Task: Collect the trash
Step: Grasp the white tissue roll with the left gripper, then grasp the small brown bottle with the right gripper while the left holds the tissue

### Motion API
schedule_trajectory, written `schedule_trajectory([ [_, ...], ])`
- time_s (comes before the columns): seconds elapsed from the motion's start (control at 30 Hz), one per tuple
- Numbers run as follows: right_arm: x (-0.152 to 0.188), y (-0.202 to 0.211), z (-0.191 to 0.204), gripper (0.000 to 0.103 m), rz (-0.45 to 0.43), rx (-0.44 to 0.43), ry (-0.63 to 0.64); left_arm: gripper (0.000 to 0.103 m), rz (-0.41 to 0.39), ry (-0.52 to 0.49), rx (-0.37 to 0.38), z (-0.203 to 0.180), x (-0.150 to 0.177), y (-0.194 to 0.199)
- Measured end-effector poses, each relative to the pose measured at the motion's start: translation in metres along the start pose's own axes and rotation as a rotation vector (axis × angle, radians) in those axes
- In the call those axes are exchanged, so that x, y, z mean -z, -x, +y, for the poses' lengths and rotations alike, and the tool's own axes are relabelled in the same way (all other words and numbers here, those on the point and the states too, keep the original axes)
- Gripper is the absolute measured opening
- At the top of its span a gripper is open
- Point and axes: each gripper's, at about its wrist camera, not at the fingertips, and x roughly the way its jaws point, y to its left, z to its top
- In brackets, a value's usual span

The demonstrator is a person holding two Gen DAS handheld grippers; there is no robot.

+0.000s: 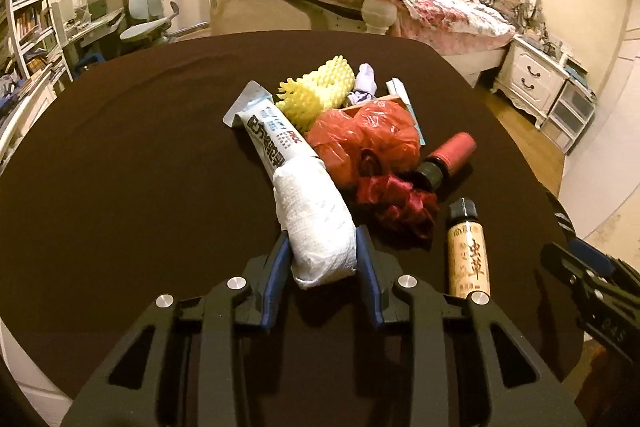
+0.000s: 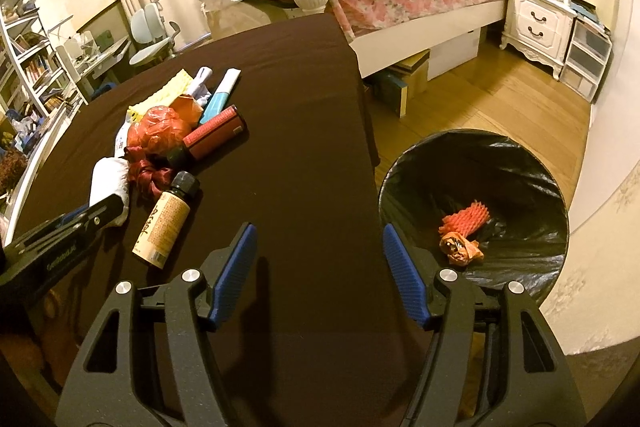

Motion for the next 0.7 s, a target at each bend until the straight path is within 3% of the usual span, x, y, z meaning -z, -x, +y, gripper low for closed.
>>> schedule_trajectory([
  [0.27,-0.006,0.007,0.012,0.064,-0.023,0.016,0.016,0.034,-0.011,0.003,0.019,0.012,0.009,0.013],
  [0.7,-0.015,0.001,0.075,0.064,-0.006,-0.074,0.103,0.034,-0.064,0.043,-0.062,0.053,0.007,0.027],
])
